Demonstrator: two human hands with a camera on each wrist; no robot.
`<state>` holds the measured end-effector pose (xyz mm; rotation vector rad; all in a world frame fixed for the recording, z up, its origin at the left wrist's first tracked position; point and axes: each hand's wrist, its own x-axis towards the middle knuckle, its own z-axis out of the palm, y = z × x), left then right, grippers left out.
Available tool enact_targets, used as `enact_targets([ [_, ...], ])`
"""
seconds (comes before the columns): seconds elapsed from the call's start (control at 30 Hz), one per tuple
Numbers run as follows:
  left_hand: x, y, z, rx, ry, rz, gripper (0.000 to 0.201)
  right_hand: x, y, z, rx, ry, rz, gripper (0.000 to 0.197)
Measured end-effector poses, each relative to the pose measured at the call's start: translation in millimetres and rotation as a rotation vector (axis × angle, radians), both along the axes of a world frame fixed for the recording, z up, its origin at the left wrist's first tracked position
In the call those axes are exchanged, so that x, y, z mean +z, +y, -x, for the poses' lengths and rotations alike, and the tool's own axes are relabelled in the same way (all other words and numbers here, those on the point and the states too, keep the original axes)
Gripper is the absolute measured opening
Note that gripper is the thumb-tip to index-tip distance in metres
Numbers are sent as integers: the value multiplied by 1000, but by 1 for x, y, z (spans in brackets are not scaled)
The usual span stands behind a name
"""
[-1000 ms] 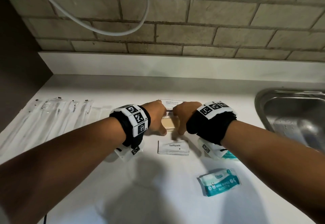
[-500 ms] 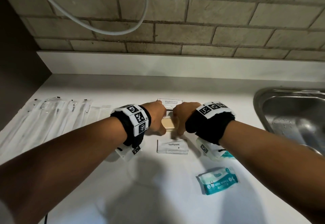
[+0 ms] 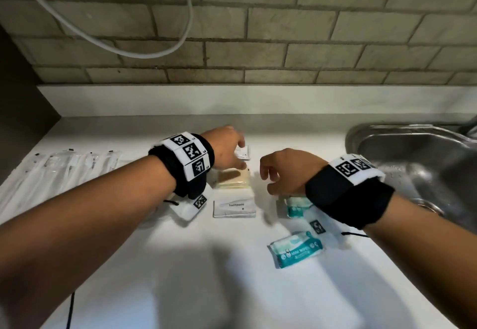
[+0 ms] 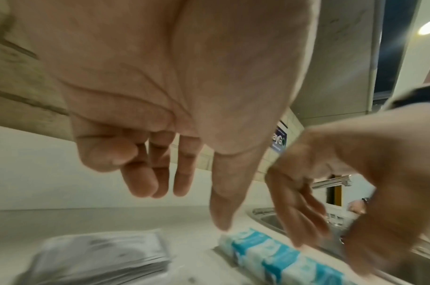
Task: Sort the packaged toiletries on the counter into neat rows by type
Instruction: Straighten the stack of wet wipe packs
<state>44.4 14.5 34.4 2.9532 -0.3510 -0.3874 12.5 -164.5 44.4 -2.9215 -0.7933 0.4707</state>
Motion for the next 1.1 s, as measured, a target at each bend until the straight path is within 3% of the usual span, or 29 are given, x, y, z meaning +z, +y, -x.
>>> enact_targets([
  [0.1, 1, -42, -4, -103, -37, 34, 54, 0, -28, 35, 58, 95, 45, 20],
  [0.23, -14, -98, -4, -251, 42, -37, 73, -19, -49, 63, 119, 209, 36, 38],
  [0.37, -30, -127, -2, -320, 141, -159, 87, -38, -67, 75, 114, 117, 28, 49],
  [0.57, -33, -129, -2, -310, 152, -191, 83, -44, -91, 66, 72, 14, 7, 51],
  [0.73, -39, -128, -3, -276, 153, -180, 83, -41, -106, 53, 0, -44, 25, 37],
  [1.1, -37, -124, -25, -172, 172, -202, 81, -46, -101, 11, -2, 25, -21, 35],
])
